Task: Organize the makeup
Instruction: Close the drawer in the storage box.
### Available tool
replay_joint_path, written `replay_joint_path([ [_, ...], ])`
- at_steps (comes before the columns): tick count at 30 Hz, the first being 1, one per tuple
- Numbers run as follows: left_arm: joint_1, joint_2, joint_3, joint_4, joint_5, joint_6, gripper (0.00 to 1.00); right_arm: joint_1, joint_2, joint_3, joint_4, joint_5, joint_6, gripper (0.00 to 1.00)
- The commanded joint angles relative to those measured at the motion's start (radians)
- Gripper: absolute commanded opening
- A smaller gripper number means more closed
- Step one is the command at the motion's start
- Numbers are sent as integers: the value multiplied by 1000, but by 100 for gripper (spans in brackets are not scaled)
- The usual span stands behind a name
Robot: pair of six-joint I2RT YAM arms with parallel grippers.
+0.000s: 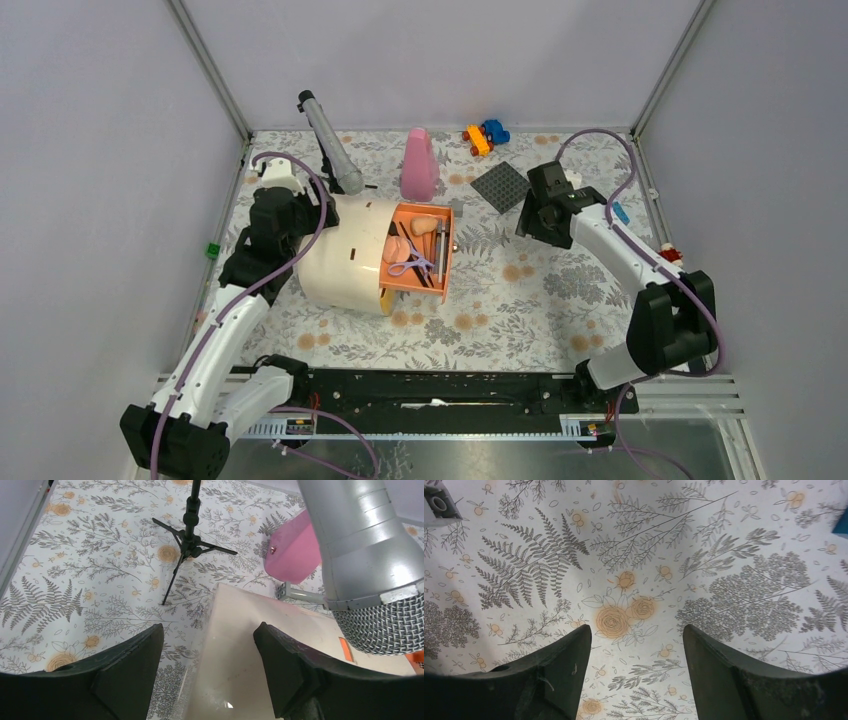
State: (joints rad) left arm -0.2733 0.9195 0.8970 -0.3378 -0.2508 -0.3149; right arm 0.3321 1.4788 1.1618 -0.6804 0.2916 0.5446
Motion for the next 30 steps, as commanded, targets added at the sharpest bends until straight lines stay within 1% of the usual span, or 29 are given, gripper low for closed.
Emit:
replay_joint_path([
  [1,3,36,1,-35,60,25,76,20,32,-20,76,-59,15,74],
  [4,4,42,-3,-26,94,38,77,39,41,-36,119,-72,14,73],
  [9,3,20,-22,-2,96,49,78,45,75,-23,142,-83,-5,74],
  [12,3,21,-23,-1,88,52,78,44,71,-30,143,-24,-11,73],
  [16,3,19,-23,-2,69,54,78,44,8,-66,165,101,-18,75],
  [21,3,27,-19,-4,44,57,78,44,-36,-73,168,135,-50,76],
  [24,3,31,-18,-6,36,59,78,43,-54,-79,173,58,-74,76],
  [27,3,36,-18,-10,32,59,78,44,-107,-109,217,-90,-89,75],
  [30,5,41,-15,-15,38,59,76,44,-206,-145,287,-261,-85,74],
])
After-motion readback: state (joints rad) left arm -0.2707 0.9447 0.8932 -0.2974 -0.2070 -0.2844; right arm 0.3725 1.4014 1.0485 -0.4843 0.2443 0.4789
